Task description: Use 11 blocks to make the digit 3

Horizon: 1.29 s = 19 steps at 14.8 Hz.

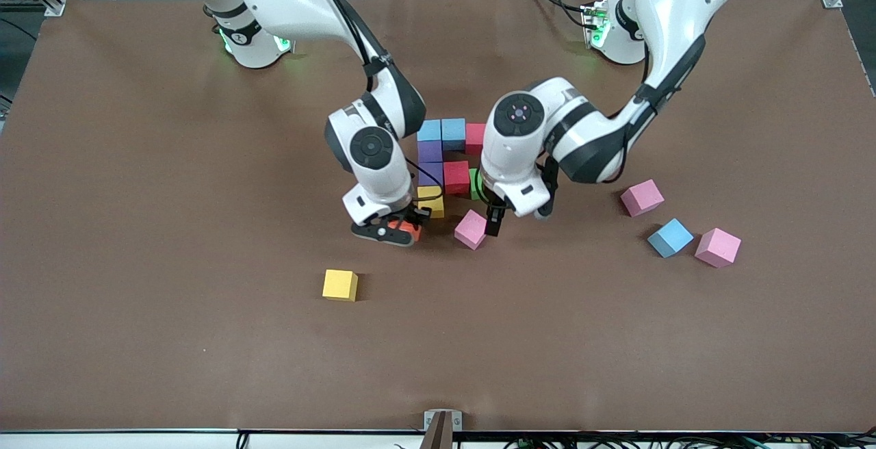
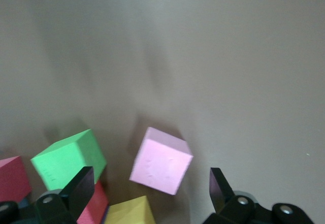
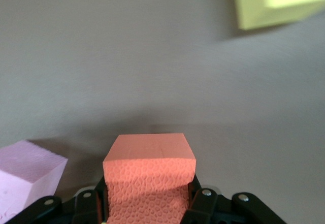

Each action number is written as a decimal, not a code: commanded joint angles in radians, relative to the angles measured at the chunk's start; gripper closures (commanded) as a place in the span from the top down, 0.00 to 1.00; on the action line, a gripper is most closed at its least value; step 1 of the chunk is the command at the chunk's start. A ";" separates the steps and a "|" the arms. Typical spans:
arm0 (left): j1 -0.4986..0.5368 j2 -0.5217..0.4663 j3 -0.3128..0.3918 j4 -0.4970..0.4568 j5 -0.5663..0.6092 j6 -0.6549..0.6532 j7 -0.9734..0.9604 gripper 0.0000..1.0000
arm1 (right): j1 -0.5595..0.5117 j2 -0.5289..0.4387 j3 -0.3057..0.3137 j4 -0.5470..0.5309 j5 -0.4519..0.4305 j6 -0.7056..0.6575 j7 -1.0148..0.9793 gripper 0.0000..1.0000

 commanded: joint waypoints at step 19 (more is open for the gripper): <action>0.128 0.086 -0.022 0.058 -0.012 -0.004 0.251 1.00 | 0.022 0.198 0.002 0.300 0.002 -0.163 -0.149 0.04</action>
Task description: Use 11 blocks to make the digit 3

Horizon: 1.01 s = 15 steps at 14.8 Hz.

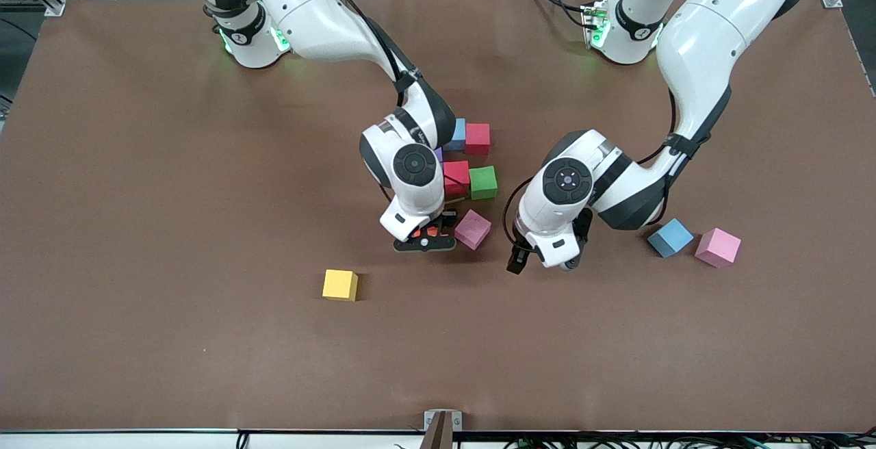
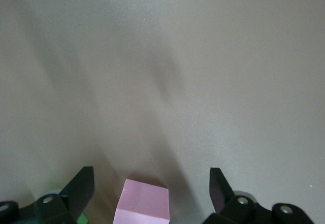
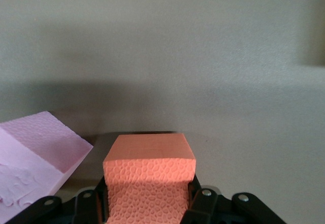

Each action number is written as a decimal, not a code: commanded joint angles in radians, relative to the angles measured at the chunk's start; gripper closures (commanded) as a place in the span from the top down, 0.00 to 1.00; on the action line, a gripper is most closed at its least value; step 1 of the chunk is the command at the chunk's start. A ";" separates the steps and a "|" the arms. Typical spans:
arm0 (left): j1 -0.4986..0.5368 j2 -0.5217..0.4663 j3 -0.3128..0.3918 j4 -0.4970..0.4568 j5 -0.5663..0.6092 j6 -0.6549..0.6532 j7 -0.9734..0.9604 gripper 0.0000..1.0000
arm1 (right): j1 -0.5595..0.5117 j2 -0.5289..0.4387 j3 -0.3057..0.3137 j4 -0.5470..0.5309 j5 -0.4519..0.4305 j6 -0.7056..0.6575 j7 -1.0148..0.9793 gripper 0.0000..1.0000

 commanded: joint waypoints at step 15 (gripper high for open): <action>0.060 -0.036 -0.026 -0.018 -0.015 -0.008 0.049 1.00 | 0.015 0.066 -0.005 0.081 0.000 -0.024 0.009 0.04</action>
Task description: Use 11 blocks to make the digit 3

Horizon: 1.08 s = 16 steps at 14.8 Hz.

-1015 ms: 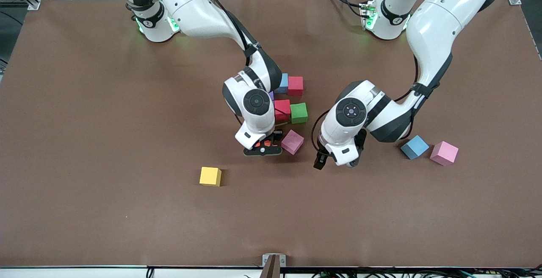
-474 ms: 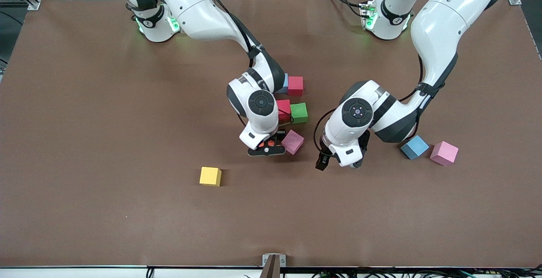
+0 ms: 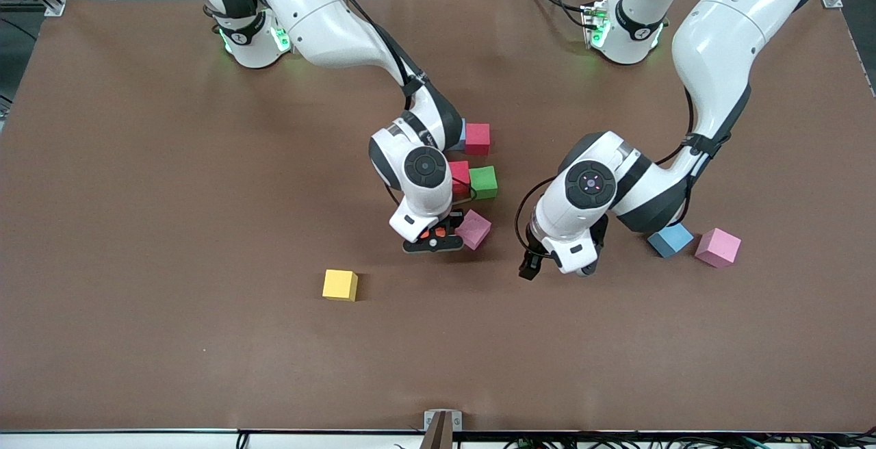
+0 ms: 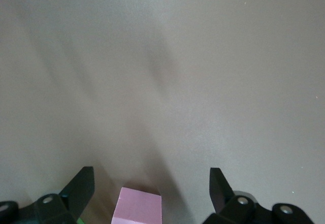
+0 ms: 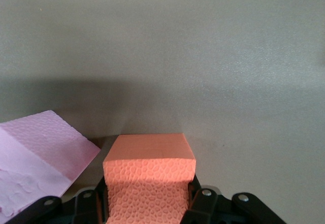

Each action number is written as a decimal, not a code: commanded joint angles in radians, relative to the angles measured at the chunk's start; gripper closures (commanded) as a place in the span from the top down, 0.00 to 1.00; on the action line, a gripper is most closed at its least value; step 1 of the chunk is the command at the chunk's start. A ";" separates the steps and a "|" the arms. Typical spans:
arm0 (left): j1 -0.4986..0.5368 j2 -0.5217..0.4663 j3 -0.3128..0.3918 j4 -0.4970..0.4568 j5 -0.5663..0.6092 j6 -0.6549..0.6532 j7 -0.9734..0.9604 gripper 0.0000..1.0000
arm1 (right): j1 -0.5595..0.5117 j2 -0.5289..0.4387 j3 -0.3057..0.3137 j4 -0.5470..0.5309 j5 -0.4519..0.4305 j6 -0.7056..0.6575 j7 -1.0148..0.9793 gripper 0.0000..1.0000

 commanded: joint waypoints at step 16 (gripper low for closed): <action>0.000 -0.018 -0.005 -0.016 -0.013 -0.008 0.014 1.00 | 0.012 0.017 -0.005 0.023 0.000 -0.040 0.026 0.04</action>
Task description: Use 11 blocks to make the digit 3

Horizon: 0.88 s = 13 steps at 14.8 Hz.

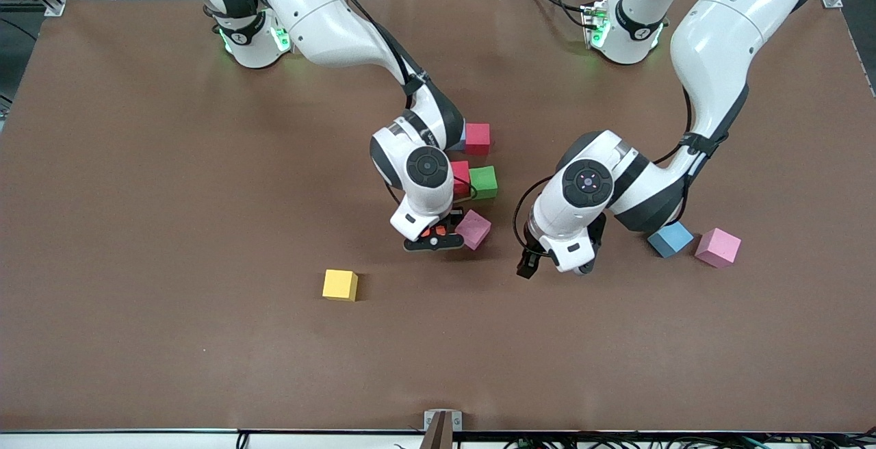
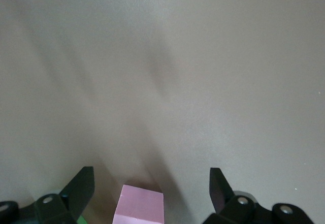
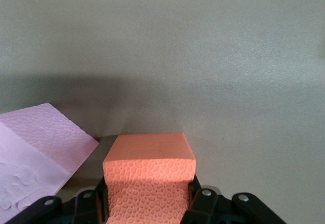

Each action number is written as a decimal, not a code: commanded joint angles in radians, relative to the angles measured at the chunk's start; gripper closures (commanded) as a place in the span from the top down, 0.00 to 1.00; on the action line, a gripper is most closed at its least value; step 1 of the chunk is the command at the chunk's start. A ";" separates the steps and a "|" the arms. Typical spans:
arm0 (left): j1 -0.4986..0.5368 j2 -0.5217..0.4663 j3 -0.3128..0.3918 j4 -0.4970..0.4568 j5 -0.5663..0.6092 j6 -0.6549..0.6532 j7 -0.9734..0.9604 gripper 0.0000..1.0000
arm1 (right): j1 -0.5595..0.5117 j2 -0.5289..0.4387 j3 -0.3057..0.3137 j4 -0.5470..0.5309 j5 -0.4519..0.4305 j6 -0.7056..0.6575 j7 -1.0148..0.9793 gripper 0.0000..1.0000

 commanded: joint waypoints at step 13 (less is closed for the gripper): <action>0.007 -0.018 -0.003 -0.011 -0.015 -0.008 0.014 1.00 | -0.004 0.019 -0.005 0.033 0.000 -0.037 0.024 0.04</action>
